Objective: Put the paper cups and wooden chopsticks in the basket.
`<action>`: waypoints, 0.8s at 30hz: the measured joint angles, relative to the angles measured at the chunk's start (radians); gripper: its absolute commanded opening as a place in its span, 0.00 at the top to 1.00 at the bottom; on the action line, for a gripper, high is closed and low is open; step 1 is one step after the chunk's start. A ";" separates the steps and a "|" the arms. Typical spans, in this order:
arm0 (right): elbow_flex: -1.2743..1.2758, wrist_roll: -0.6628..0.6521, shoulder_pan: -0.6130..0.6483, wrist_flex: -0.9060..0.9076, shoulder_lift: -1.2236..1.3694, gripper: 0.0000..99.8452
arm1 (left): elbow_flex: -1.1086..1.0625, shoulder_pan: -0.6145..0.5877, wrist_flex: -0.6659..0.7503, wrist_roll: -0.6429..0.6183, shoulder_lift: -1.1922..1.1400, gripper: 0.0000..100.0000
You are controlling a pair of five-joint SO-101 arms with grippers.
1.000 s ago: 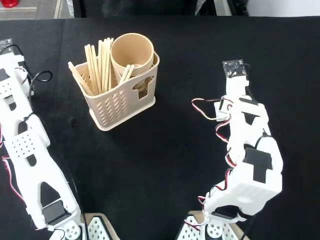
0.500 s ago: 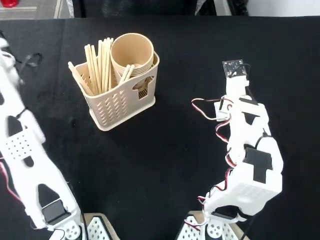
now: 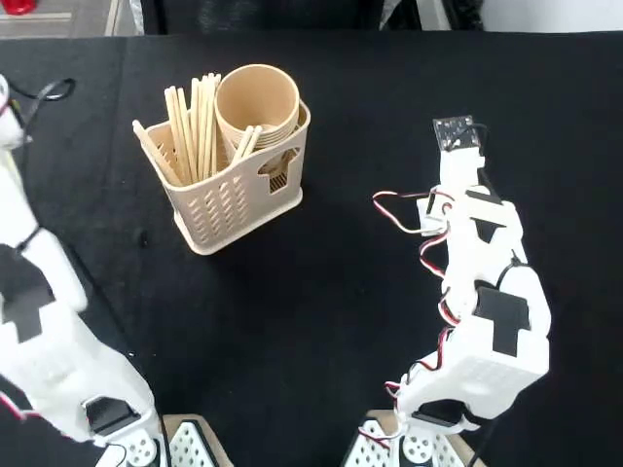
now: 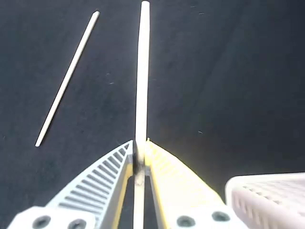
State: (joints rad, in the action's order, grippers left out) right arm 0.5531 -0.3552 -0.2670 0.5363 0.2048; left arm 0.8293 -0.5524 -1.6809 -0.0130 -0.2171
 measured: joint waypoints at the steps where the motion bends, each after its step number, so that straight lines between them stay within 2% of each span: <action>1: 0.000 0.000 0.000 0.000 0.000 0.99 | -0.046 0.008 0.017 0.000 0.048 0.97; 7: 0.000 0.000 0.000 0.000 0.000 0.99 | -0.361 0.072 0.161 0.000 0.374 0.97; 12: 0.000 0.000 0.000 0.000 0.000 0.99 | -0.752 0.112 0.420 0.000 0.732 0.97; 17: 0.000 0.000 0.000 0.000 0.000 0.99 | -1.189 0.195 0.855 0.002 1.129 0.97; 24: 0.000 0.000 0.000 0.000 0.000 0.99 | -1.706 0.425 1.653 0.002 1.531 0.97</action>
State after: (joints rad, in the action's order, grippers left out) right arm 0.5531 -0.3552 -0.2670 0.5363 0.2048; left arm -0.8769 -0.1274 -0.0284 -0.0115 1.3142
